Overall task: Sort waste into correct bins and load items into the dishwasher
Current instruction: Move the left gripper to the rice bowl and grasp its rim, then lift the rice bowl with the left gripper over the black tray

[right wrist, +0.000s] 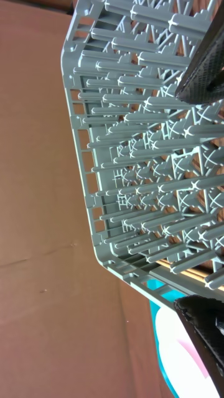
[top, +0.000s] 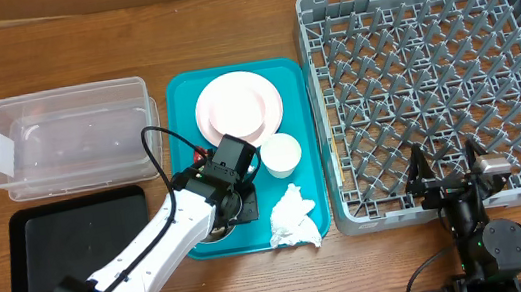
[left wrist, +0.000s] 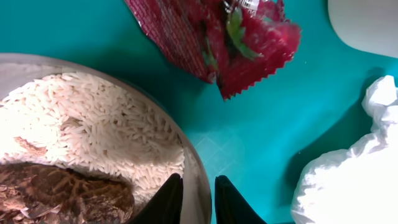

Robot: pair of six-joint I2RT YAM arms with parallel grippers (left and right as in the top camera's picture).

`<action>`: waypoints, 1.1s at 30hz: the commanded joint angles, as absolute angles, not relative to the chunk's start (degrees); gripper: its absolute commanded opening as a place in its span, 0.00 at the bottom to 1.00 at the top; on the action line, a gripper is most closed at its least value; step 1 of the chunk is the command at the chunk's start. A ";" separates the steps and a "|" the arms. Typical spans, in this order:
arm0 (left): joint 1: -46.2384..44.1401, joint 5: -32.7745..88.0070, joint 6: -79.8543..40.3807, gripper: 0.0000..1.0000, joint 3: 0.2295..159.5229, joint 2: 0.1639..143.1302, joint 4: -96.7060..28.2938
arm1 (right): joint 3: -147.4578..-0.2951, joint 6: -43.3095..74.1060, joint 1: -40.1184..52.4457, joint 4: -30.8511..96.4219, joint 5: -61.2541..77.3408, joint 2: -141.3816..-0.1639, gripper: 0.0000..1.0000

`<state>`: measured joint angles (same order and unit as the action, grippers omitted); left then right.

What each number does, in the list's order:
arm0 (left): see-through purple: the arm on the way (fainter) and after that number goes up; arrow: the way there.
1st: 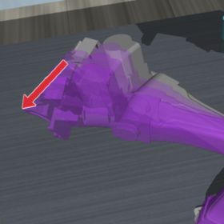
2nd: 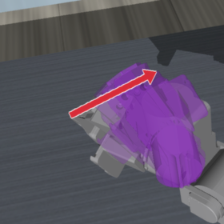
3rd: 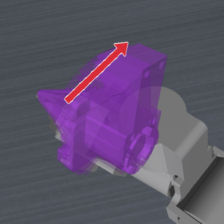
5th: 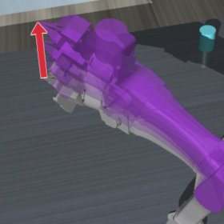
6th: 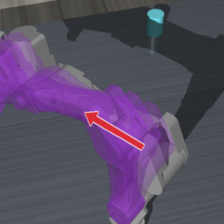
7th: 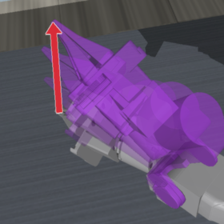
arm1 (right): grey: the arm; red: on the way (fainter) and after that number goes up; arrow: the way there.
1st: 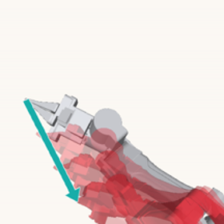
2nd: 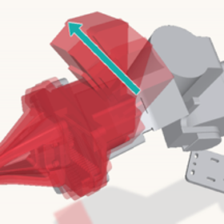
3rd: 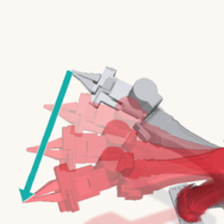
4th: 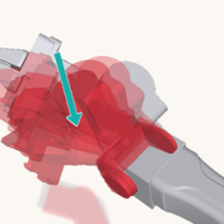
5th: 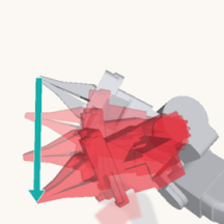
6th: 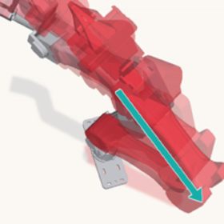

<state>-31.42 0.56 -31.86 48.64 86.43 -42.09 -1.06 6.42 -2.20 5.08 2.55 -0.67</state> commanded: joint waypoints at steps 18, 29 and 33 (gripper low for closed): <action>-31.44 -0.08 -33.01 0.04 48.93 86.85 -42.68 | -0.47 6.68 -1.89 4.64 2.20 -0.16 1.00; -31.42 -0.64 -28.38 0.04 57.36 85.54 -51.07 | -0.47 6.68 -1.87 4.64 2.20 -0.16 1.00; -31.42 -0.60 -28.03 0.04 60.12 85.32 -54.70 | -0.47 6.68 -1.89 4.64 2.20 -0.16 1.00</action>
